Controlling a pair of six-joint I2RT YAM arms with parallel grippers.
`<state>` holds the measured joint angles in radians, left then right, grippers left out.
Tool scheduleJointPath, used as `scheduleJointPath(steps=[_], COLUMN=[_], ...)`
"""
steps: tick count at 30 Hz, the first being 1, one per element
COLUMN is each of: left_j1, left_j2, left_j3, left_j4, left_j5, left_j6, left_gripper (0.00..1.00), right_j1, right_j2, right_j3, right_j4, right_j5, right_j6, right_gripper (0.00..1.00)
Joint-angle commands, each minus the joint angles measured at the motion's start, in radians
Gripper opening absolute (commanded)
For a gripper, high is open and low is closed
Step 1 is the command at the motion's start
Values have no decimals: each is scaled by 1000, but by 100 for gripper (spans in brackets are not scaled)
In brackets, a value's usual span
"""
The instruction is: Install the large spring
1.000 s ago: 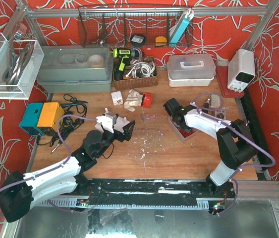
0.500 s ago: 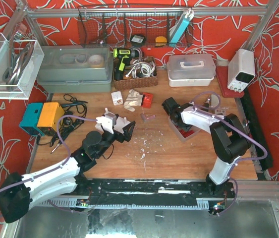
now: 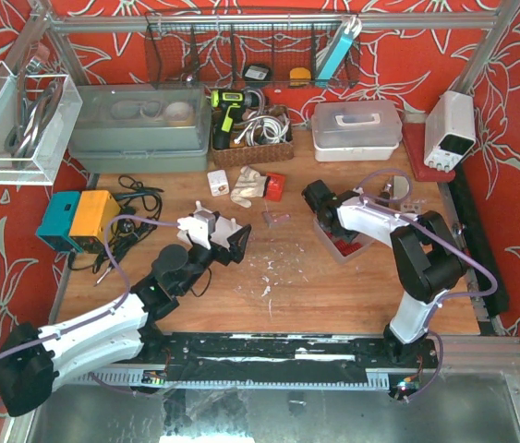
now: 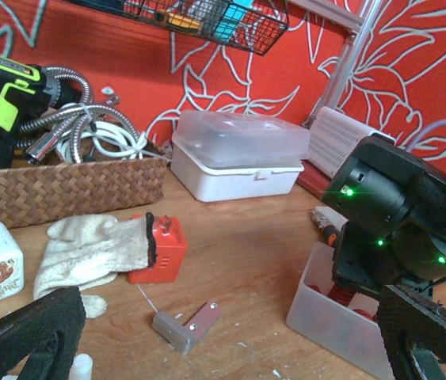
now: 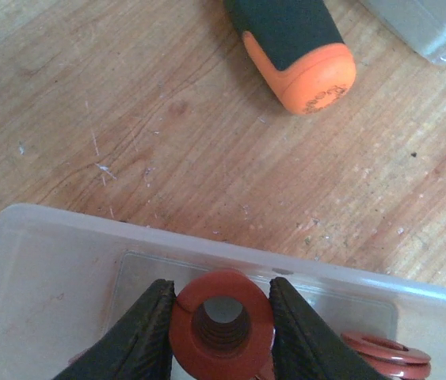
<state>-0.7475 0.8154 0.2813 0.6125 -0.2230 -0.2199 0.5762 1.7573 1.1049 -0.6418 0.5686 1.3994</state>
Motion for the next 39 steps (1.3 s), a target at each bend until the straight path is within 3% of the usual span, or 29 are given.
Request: scheduleJointPath(steps=[1, 8, 15, 18, 24, 30, 36, 39], left_j1=[-7, -10, -10, -10, -12, -6, 13, 27], left_j2=[-20, -25, -19, -21, -46, -51, -36, -30], left_j3=[2, 2, 3, 13, 2, 33, 7, 10], left_j4=[0, -5, -14, -25, -3, -49, 78, 124], left_j5=[-30, -45, -88, -99, -58, 63, 190, 184], left_j6=[16, 11, -8, 1, -45, -275, -609, -796], left_gripper=[100, 100, 100, 100, 96, 87, 78, 74], right_j1=[-6, -7, -8, -8, -8, -6, 2, 28], right_j2=[-3, -50, -160, -233, -472, -716, -786, -788], right_j3=[-2, -30, -75, -113, -227, -357, -459, -490], right_j4=[4, 19, 76, 111, 252, 490, 798, 950], right_j5=[32, 7, -19, -35, -127, -320, -577, -620], right_j6=[0, -13, -135, -226, -383, -474, -475, -472], right_gripper=[30, 17, 7, 0, 0, 0, 0, 0])
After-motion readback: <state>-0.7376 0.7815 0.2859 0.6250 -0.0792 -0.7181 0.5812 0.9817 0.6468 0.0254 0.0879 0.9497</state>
